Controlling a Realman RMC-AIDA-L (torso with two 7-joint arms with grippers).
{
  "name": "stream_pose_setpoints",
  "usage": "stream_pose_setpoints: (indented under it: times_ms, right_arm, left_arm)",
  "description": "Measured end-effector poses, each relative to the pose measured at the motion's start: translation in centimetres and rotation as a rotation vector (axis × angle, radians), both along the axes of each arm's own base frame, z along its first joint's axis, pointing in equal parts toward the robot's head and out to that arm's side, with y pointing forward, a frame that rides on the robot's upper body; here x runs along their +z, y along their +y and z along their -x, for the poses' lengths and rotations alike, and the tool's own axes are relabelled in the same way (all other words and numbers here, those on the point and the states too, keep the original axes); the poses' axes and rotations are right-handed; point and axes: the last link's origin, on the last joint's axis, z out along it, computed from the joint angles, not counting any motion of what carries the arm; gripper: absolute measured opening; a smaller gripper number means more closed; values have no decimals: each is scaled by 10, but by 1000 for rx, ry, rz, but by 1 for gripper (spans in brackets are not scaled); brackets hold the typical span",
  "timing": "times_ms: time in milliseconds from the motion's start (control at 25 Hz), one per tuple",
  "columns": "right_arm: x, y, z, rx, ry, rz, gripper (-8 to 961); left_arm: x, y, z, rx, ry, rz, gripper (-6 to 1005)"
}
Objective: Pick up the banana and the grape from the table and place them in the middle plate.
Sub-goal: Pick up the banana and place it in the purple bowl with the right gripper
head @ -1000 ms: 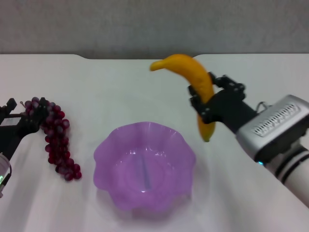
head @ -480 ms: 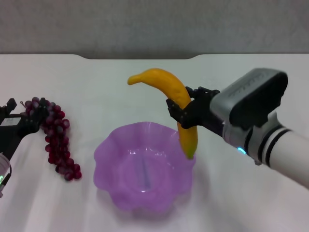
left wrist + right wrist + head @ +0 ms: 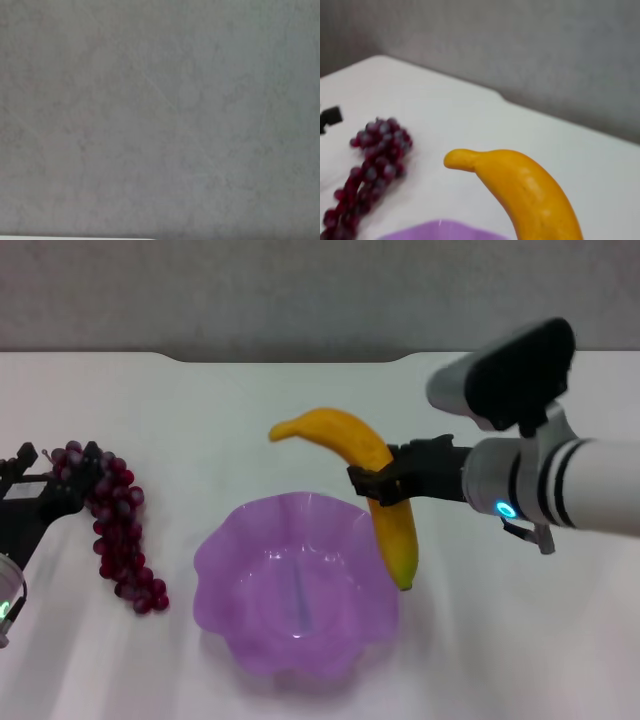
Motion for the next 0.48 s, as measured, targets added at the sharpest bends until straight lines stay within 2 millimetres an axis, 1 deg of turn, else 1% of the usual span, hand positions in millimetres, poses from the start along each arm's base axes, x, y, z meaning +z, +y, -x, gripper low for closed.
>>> stream_pose_setpoints:
  times_ms: [200, 320, 360, 400, 480]
  right_arm:
    - [-5, 9, 16, -21, -42, 105, 522]
    - [-11, 13, 18, -27, -63, 128, 522]
    - [-16, 15, 18, -36, -76, 151, 522]
    - [-16, 15, 18, -36, -76, 151, 522]
    - [-23, 16, 19, -44, -92, 180, 521]
  left_arm:
    - [-1, 1, -2, -4, -2, 1, 883]
    - [-1, 3, -3, -9, -1, 1, 883]
    - [-1, 3, -4, -9, -1, 1, 883]
    - [-1, 3, -4, -10, -2, 2, 883]
    - [-1, 3, -4, -11, -3, 2, 883]
